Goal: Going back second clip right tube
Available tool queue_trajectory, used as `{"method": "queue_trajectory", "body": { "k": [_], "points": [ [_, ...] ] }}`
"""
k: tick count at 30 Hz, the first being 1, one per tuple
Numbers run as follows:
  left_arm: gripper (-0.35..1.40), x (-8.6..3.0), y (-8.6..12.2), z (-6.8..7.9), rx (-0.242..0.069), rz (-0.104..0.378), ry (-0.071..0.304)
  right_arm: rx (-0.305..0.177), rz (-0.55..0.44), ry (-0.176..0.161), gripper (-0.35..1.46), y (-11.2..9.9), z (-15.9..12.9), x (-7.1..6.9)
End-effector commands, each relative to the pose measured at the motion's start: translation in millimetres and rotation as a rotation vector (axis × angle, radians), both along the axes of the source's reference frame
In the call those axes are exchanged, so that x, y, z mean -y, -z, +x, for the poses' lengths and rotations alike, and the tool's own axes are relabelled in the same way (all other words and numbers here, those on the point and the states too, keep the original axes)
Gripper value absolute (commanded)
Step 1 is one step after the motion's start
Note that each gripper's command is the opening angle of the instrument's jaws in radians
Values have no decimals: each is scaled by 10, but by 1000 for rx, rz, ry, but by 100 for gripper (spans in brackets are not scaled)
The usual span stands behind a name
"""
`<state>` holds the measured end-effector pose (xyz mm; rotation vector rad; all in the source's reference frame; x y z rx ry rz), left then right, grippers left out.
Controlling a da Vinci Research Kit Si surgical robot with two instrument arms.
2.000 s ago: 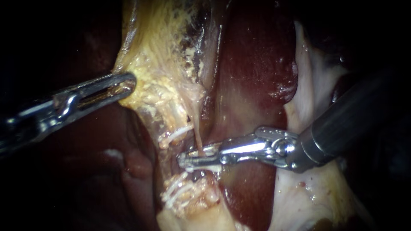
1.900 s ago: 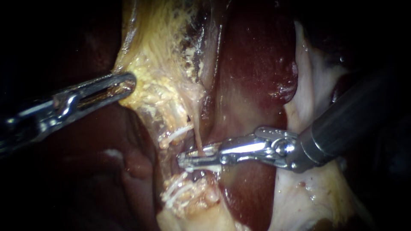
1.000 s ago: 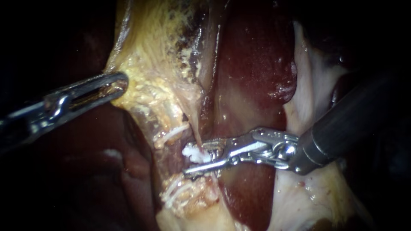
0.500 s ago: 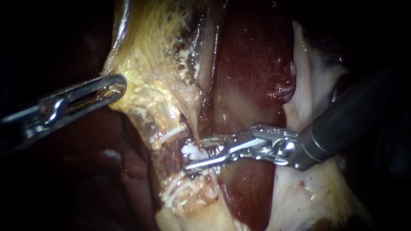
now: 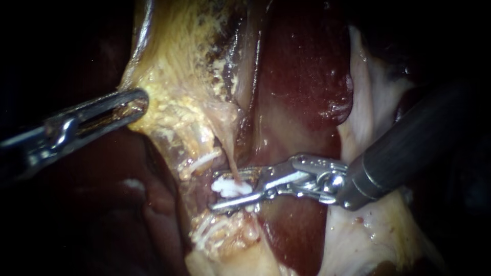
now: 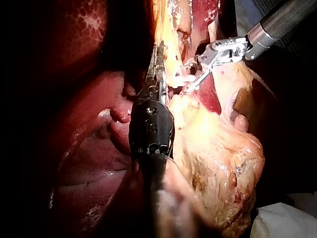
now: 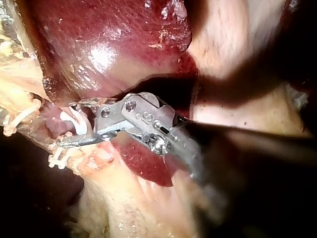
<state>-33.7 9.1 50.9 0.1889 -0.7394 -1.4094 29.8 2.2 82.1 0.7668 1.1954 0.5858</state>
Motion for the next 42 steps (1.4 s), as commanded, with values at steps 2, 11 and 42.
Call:
{"method": "queue_trajectory", "body": {
  "k": [2, 11, 42],
  "points": [
    [-35, 0, 0, 0, 1, 0, -1, -1, -12, 0, 60, 0, -8, -4],
    [-35, 0, -1, 1, 1, 0, -1, -11, -33, 11, 60, 14, -31, -10],
    [-35, 2, -23, -5, 14, -2, -10, -126, -460, 107, 60, 110, -93, -47]
  ]
}}
